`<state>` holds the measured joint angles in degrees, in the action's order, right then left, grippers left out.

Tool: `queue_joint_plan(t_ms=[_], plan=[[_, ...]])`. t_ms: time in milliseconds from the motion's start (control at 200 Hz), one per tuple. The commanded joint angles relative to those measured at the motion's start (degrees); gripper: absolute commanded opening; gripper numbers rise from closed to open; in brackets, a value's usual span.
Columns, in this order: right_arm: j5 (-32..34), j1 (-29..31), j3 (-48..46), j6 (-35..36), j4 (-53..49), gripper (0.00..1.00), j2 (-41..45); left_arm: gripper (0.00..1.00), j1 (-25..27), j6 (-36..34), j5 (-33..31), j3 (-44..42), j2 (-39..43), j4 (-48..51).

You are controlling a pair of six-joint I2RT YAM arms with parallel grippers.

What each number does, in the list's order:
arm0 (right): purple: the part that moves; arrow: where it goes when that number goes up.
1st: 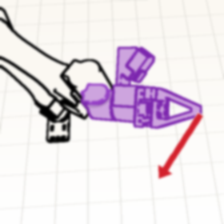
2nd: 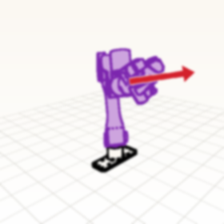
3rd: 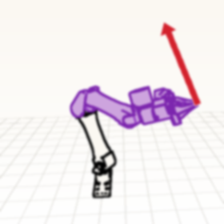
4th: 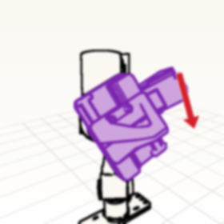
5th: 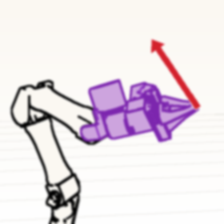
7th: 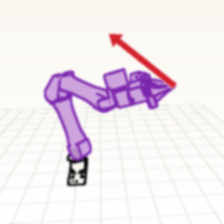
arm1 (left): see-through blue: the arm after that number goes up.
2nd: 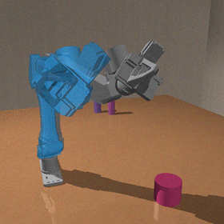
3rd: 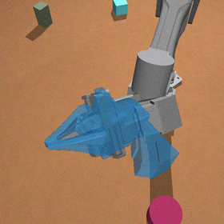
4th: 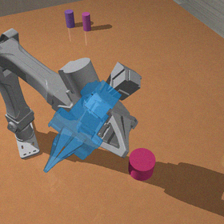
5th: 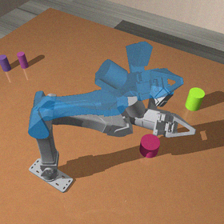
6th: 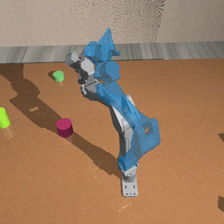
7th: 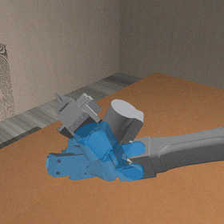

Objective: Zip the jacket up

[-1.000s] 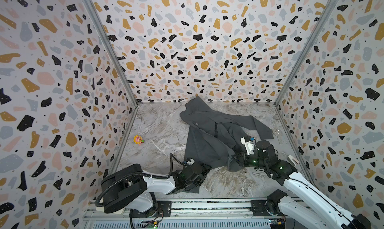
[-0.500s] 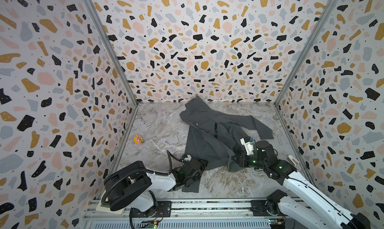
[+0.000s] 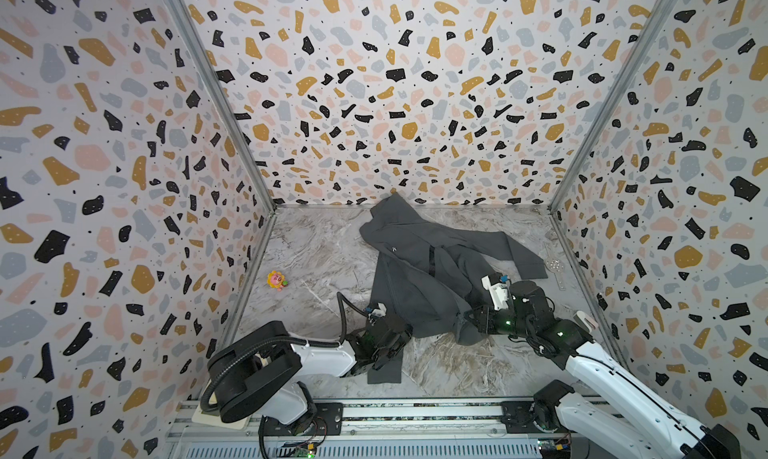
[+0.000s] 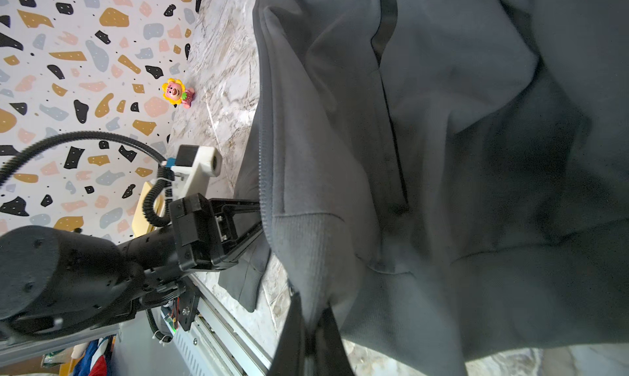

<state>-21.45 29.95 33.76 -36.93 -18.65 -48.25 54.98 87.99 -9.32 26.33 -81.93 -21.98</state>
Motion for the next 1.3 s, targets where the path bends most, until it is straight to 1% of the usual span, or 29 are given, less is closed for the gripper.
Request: queue_joint_plan(t_ms=[0, 70, 175, 315, 431, 501, 591, 686, 796, 871, 956, 1091, 1192, 1287, 1297], plan=[[3.4, -0.2, 5.2, 1.7, -0.6, 0.00, -1.1, 0.00, -1.8, -7.3, -3.6, 3.8, 4.1, 10.1], [4.6, -0.2, 7.5, 3.0, -1.3, 0.00, -2.8, 0.00, -3.6, -9.5, -3.8, 4.5, 6.7, 13.7], [6.1, -0.2, 10.0, 4.9, -1.6, 0.00, -4.8, 0.00, -7.7, -13.8, -2.2, 6.3, 10.4, 19.6], [9.0, -0.2, 13.0, 7.1, -3.7, 0.00, -6.4, 0.00, -13.2, -24.0, -1.0, 12.3, 13.1, 31.9], [11.8, -0.2, 14.7, 8.2, -5.9, 0.00, -6.3, 0.00, -17.5, -35.2, -1.9, 19.9, 11.5, 45.8], [13.5, -0.2, 15.3, 8.8, -7.3, 0.00, -5.9, 0.00, -18.9, -41.5, -4.0, 24.7, 9.9, 54.3], [16.4, -0.2, 16.1, 9.7, -9.7, 0.00, -5.3, 0.00, -19.0, -46.7, -8.0, 30.7, 7.7, 64.2], [19.3, -0.3, 16.9, 10.9, -11.9, 0.00, -4.9, 0.00, -19.0, -51.1, -10.2, 35.6, 4.8, 72.5], [22.7, -0.4, 18.9, 12.6, -14.4, 0.00, -5.3, 0.00, -17.4, -53.3, -12.1, 38.5, 1.9, 78.0], [23.7, -0.5, 20.5, 13.7, -15.3, 0.00, -6.1, 0.00, -13.8, -53.1, -14.8, 39.9, -0.3, 79.5], [23.7, -0.5, 21.7, 14.2, -15.6, 0.00, -6.9, 0.00, -9.4, -52.9, -13.6, 40.2, -3.6, 78.0], [23.2, -0.5, 21.5, 14.2, -15.2, 0.00, -7.2, 0.00, -3.0, -49.8, -12.6, 39.5, -10.3, 74.2], [22.7, -0.4, 21.3, 14.2, -15.8, 0.00, -7.2, 0.00, -0.2, -48.8, -10.6, 39.0, -15.0, 71.2], [22.7, -0.4, 21.1, 14.1, -16.7, 0.00, -6.9, 0.00, 1.1, -48.5, -10.0, 38.6, -17.5, 69.5], [22.8, -0.4, 21.1, 14.1, -16.8, 0.00, -6.8, 0.03, 1.1, -48.5, -9.9, 38.5, -17.5, 69.2]])
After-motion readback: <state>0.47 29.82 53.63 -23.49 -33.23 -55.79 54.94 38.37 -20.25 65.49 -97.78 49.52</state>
